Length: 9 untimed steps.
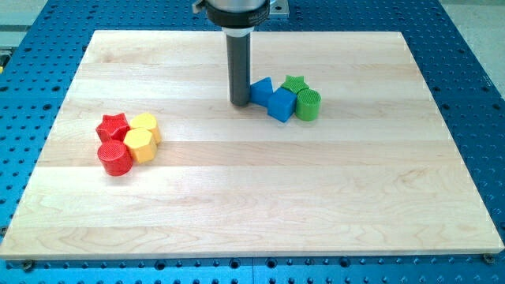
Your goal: Place the yellow heart above the triangle
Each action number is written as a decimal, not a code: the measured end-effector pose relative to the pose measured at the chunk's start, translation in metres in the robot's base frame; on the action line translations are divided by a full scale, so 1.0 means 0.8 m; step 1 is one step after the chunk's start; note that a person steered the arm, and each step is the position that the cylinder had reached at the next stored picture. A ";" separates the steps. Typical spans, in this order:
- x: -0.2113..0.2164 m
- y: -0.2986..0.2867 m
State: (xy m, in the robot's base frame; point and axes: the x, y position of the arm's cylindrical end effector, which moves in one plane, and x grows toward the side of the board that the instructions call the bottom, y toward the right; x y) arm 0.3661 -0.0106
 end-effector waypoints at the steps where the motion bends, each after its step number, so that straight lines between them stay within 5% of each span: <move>1: -0.024 0.006; 2: -0.051 -0.044; 4: 0.023 -0.251; 5: 0.111 -0.306; 6: 0.143 -0.252; 8: 0.098 -0.111; 9: 0.059 -0.106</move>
State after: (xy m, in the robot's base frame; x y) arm 0.4135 -0.0952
